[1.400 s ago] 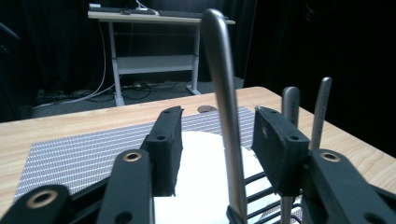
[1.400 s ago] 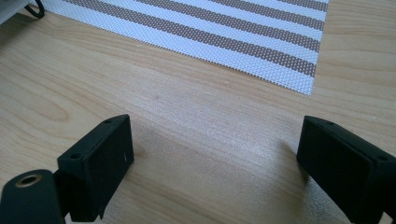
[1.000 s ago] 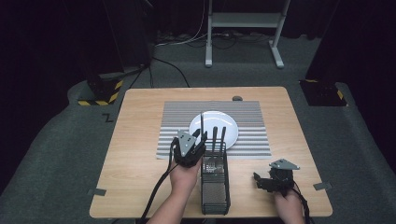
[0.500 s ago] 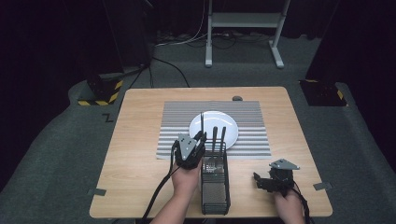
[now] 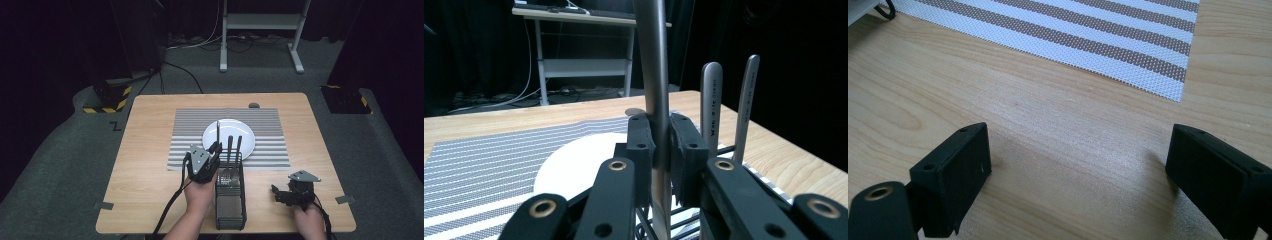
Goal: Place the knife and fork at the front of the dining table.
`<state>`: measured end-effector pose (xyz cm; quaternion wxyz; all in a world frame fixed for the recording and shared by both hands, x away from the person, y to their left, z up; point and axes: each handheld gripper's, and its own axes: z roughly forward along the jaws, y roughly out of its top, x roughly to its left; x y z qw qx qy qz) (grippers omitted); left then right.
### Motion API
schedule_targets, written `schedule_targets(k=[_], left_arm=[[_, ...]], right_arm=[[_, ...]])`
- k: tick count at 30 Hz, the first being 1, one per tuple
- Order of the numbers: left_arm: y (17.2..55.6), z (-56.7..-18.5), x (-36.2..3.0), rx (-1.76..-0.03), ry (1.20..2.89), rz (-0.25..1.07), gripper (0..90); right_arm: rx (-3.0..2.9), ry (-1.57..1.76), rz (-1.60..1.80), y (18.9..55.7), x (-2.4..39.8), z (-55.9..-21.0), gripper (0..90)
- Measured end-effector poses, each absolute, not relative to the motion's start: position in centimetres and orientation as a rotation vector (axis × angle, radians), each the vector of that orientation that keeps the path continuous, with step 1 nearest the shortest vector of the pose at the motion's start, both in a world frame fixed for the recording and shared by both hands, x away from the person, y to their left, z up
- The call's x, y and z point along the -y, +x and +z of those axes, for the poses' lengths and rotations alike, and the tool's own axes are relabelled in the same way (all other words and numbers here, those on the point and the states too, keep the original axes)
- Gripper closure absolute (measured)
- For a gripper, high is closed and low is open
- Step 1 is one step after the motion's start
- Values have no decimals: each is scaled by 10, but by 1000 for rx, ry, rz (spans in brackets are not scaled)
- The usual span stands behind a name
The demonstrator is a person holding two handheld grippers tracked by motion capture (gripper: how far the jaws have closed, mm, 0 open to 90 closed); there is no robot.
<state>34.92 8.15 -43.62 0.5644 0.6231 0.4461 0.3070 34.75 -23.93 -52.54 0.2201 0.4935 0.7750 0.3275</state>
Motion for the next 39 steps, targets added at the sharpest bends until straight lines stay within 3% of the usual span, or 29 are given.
schedule_targets(k=[39], left_arm=[[324, -408, -85, -920, 1298, 735, 816]], right_arm=[[-2142, 1368, 906, 347, 239, -525, 105]])
